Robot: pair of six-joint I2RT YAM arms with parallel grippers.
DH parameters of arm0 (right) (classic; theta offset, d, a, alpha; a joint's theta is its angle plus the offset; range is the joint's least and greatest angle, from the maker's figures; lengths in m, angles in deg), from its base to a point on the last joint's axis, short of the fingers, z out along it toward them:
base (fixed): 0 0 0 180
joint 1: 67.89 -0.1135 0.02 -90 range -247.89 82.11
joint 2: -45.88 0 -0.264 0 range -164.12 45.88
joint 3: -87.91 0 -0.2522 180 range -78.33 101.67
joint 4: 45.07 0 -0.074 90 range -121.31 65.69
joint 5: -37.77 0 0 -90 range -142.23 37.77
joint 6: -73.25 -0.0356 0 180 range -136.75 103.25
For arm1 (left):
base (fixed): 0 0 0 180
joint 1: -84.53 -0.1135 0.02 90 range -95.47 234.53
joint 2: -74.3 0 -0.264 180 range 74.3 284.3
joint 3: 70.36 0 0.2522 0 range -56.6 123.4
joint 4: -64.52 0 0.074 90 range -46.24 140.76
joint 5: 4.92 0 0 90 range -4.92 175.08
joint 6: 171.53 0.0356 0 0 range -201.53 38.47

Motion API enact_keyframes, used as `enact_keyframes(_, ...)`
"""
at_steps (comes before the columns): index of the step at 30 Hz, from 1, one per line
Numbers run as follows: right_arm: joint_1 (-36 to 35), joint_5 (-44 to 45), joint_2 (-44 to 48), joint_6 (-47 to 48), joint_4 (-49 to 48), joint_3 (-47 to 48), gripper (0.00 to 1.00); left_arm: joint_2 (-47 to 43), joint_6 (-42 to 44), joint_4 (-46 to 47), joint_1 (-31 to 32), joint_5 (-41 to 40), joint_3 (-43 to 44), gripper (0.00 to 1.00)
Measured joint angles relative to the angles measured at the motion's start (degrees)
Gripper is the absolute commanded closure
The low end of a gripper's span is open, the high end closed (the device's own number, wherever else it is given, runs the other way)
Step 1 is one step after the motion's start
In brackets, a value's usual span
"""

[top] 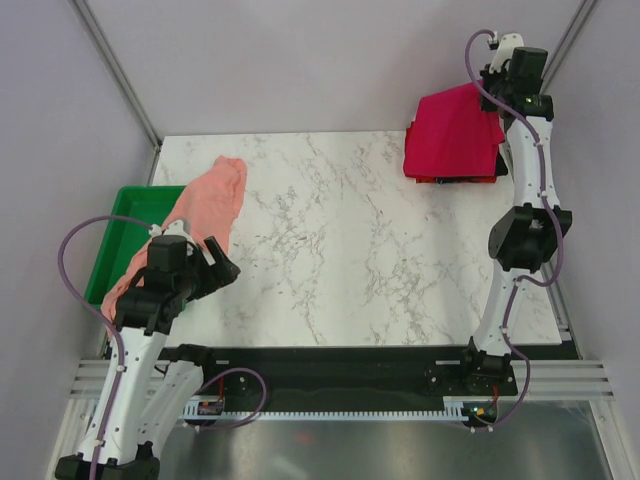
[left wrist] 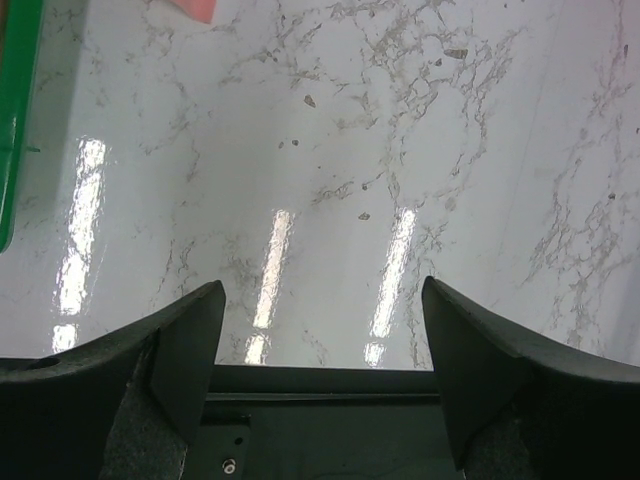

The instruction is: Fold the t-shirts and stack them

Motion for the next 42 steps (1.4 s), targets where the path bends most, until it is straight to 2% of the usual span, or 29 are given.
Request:
enact_keyframes(8,0.52,4.72,-6.54,3.67,-8.52,0.66,1.0,0.28,-0.02,0.0,0.0,-0.09,0.0,0.14)
enact_keyframes(13,0.85,9.92,-13.05,6.19,-18.05,0.66,1.0,-0.7,-0.63,-0.02,0.0,-0.59,-0.15,0.14)
enact_keyframes(15,1.18,12.15,-15.8,6.38,-22.08,0.66,0.96,-1.25,-0.85,-0.02,0.0,-1.09,-0.24,0.14)
enact_keyframes(16,1.4,13.35,-17.42,6.25,-24.26,0.66,0.86,-1.51,-1.01,-0.02,0.0,-1.53,-0.26,0.14)
enact_keyframes(17,1.64,14.6,-18.88,5.86,-26.29,0.66,0.65,-1.57,-1.09,-0.02,0.0,-1.77,-0.26,0.14)
enact_keyframes(18,1.95,16.11,-20.63,5.2,-28.26,0.66,0.37,-1.57,-1.2,0.0,0.0,-1.9,-0.28,0.14)
enact_keyframes(19,2.23,18.21,-22.27,4.55,-30.29,0.66,0.02,-1.55,-1.25,-0.02,0.0,-1.95,-0.28,0.14)
enact_keyframes(24,3.72,27.78,-25.9,1.99,-35.04,0.44,0.02,-1.64,-1.44,-0.02,0.0,-2.08,-0.33,0.14)
enact_keyframes(30,4.31,30.86,-20.68,-2.01,-39.21,-2.69,0.02,-2.75,-1.73,0.0,0.0,-2.51,-0.33,0.14)
enact_keyframes(33,4.13,30.32,-15.3,-4.9,-39.74,-3.45,0.02,-3.43,-1.86,0.02,0.0,-2.99,-0.35,0.13)
enact_keyframes(37,3.87,27.21,-3.45,-11.1,-39.74,-6.86,0.02,-5.29,-2.14,0.04,0.0,-3.39,-0.81,0.13)
enact_keyframes(40,3.74,23.5,7.85,-17.16,-39.12,-12.81,0.02,-6.73,-2.21,0.2,0.0,-3.43,-1.2,0.13)
enact_keyframes(42,3.48,19.43,17.88,-23.8,-39.8,-20.63,0.02,-7.82,-2.29,0.26,0.0,-3.48,-1.29,0.13)
